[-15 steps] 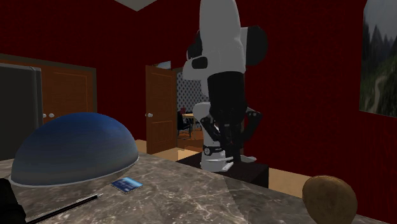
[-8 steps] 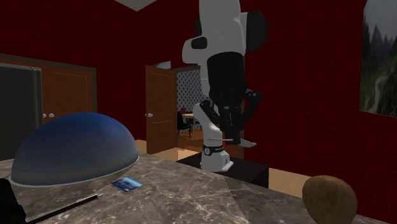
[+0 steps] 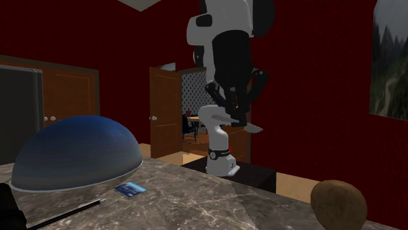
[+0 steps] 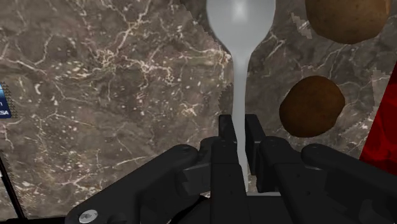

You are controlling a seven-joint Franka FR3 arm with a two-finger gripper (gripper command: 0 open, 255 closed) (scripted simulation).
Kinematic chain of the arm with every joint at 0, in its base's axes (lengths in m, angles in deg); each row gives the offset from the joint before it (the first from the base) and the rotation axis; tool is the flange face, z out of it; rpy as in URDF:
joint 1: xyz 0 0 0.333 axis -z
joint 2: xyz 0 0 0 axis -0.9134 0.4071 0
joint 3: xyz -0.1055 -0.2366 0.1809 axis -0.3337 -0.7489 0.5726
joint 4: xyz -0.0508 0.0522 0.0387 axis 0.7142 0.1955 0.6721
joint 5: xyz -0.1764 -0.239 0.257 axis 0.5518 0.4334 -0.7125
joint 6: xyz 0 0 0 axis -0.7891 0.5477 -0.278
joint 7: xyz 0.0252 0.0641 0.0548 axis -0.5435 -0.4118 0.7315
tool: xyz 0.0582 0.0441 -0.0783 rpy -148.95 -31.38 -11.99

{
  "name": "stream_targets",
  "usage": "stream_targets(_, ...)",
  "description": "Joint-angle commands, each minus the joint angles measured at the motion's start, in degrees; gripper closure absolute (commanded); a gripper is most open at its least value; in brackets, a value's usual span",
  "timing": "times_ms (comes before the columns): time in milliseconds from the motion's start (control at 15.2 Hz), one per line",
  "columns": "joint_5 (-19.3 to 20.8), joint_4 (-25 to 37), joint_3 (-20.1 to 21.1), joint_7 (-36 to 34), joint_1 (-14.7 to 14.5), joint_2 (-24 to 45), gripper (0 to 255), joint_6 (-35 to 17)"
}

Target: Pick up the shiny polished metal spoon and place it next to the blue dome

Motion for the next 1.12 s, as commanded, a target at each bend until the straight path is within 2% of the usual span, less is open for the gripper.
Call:
stream_targets(0, 0.02, 1.47, 0.06, -0.18, -0.09, -0.05, 255, 1.53)
stream_targets(1056, 0.80, 15.35, 0.34, -1.30, -0.92, 1.22, 255, 14.21)
